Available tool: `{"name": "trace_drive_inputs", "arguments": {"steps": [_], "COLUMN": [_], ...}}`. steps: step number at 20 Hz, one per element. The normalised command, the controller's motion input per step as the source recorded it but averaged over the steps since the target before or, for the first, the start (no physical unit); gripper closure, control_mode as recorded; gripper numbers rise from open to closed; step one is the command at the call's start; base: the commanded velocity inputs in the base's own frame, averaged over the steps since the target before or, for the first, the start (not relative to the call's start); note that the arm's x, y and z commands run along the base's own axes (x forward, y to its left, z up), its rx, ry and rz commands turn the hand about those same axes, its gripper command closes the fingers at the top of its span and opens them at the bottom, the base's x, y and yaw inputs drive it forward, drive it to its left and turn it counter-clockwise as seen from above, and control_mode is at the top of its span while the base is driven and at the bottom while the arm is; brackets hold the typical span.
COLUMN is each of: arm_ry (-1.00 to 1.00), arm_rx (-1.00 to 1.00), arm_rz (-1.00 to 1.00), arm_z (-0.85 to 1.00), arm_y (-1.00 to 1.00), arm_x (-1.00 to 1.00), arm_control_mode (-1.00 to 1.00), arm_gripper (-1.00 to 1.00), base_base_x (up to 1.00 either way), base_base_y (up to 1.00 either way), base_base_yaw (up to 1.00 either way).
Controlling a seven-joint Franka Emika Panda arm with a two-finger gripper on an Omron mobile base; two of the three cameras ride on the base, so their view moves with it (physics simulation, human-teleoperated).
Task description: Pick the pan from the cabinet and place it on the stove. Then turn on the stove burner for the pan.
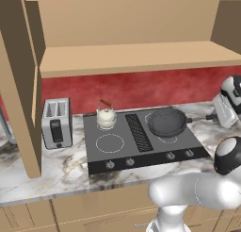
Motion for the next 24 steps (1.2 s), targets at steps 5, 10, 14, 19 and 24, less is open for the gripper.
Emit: {"name": "trace_drive_inputs", "arguments": {"steps": [5, 10, 14, 19, 24], "arm_ry": [0.01, 0.01, 0.01, 0.01, 0.02], "arm_rx": [0.0, 0.0, 0.0, 0.0, 0.0], "arm_rz": [0.0, 0.0, 0.0, 0.0, 0.0], "arm_z": [-0.34, -0.3, -0.32, -0.29, -0.23], "arm_y": [-0.16, -0.14, -0.12, -0.14, -0.15], "arm_x": [0.18, 0.23, 0.2, 0.19, 0.2], "arm_control_mode": [-1.0, -1.0, -1.0, -1.0, -1.0], "arm_gripper": [1.0, 1.0, 1.0, 1.0, 1.0], "base_base_x": [0.0, 0.0, 0.0, 0.0, 0.0], "base_base_y": [0.0, 0.0, 0.0, 0.0, 0.0], "base_base_yaw": [0.0, 0.0, 0.0, 0.0, 0.0]}}
